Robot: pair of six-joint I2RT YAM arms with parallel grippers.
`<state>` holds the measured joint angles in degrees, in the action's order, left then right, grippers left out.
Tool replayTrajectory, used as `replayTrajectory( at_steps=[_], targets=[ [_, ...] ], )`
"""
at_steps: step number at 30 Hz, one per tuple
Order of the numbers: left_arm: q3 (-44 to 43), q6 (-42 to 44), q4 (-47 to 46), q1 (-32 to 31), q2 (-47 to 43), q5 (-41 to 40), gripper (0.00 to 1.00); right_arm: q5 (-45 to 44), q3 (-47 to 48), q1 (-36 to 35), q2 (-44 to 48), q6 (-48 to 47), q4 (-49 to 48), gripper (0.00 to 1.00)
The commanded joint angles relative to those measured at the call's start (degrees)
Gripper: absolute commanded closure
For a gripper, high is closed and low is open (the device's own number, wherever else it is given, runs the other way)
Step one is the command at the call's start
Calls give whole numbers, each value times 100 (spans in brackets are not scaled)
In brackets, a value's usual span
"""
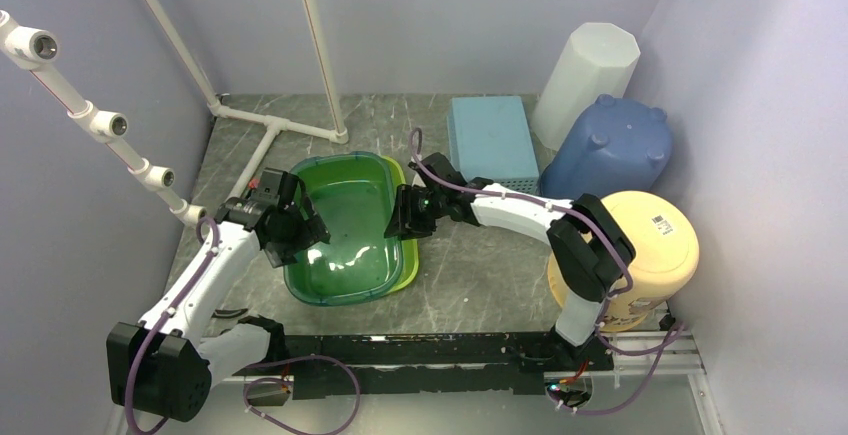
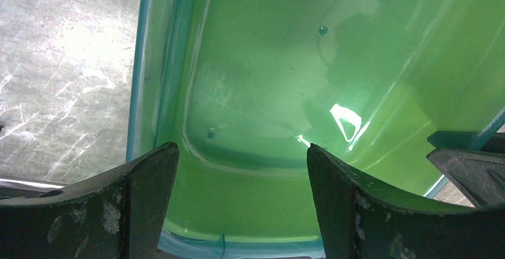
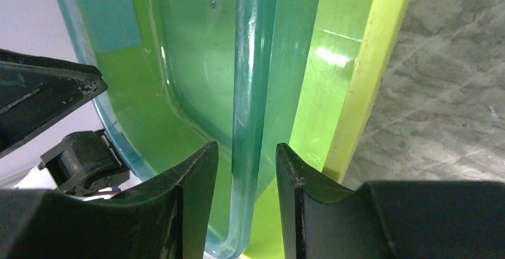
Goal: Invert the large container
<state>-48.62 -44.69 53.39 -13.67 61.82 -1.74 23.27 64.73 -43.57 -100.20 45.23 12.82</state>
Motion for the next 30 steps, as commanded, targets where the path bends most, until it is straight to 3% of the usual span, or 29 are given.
replayTrajectory(
  at_steps=[1, 11, 20, 30],
  targets=[
    [-48, -10, -41, 14, -101, 42, 16, 147, 46, -62, -110, 275, -436, 61],
    [-611, 173, 452, 14, -402, -451, 10, -269, 87, -64, 356, 416, -278, 100],
    [-1369, 162, 924, 14, -715, -908, 6, -365, 235, -20, 1076, 583, -287, 100],
    [-1219, 187, 762, 14, -708, -768, 6, -722, 196, 113, 1549, 413, 260, 100]
  ],
)
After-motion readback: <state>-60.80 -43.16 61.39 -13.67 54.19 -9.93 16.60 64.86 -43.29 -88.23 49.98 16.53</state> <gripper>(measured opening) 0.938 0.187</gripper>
